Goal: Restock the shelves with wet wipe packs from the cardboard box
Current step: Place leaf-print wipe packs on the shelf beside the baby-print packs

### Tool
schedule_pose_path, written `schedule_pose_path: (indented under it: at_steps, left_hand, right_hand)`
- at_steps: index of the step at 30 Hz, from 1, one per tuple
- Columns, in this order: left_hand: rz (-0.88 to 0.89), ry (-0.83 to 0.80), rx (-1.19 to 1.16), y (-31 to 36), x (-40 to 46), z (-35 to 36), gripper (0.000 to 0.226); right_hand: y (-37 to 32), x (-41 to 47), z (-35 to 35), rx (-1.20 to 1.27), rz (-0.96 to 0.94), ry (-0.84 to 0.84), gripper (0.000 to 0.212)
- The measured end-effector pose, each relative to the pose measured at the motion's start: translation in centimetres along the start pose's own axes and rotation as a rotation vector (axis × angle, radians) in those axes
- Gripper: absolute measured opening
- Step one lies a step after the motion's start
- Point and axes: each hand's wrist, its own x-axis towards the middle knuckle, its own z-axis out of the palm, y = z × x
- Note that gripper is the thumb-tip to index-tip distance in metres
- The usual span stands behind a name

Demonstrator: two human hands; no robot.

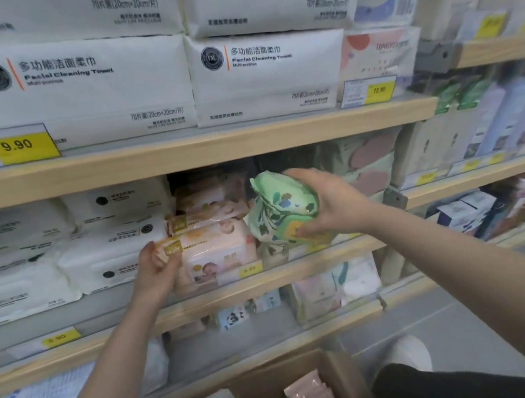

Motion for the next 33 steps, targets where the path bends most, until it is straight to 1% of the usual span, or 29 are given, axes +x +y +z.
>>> schedule_pose_path:
  at_steps: [2,4,6,8,11,14,16,17,20,22,24,27,33]
  left_hand:
    - [0.013,0.049,0.049,0.0,0.7,1.2,0.059]
    - [0.037,0.1,0.122,0.1,0.7,2.5,0.059]
    - [0.069,0.11,0.178,0.4,0.6,3.7,0.058]
    - [0.096,0.128,0.223,0.6,0.5,4.5,0.057]
    - [0.119,0.138,0.213,0.5,0.4,4.7,0.056]
    - [0.133,0.136,0.198,0.5,0.0,4.7,0.056]
    - [0.134,0.14,0.182,0.7,-0.1,4.8,0.055]
    - [0.135,0.143,0.183,0.7,-0.2,4.9,0.056]
    - [0.122,0.149,0.194,0.5,0.1,5.2,0.056]
    - [0.105,0.149,0.194,0.5,0.0,5.3,0.056]
    - [0.099,0.146,0.191,0.6,-0.1,5.3,0.057]
    - [0.1,0.134,0.197,0.7,0.0,5.2,0.058]
    - [0.11,0.136,0.203,0.6,0.1,5.3,0.058]
  right_hand:
    - [0.6,2.6,-0.1,-0.185,-0.082,-0.036,0.103]
    - [1.3,4.7,-0.2,-0.279,-0.122,-0.097,0.101]
    - [2.0,6.2,-0.6,-0.29,-0.096,-0.16,0.1]
    - [2.4,7.2,-1.2,-0.272,-0.044,-0.276,0.097]
    - [3.0,8.3,-1.7,-0.203,0.049,-0.428,0.098]
    - [2.9,8.4,-1.4,-0.197,0.076,-0.484,0.101]
    - [2.4,8.0,-1.4,-0.238,0.077,-0.464,0.101]
    - [2.1,7.7,-1.5,-0.277,0.076,-0.424,0.101]
    - [1.0,7.0,-0.3,-0.301,0.098,-0.225,0.107]
    - [0.2,6.7,1.3,-0.296,0.106,-0.097,0.096]
    - [0.4,6.5,2.4,-0.31,0.081,-0.015,0.082]
    - [1.8,6.5,2.0,-0.25,0.022,-0.024,0.075]
    - [2.0,6.2,3.0,-0.319,-0.006,0.037,0.076]
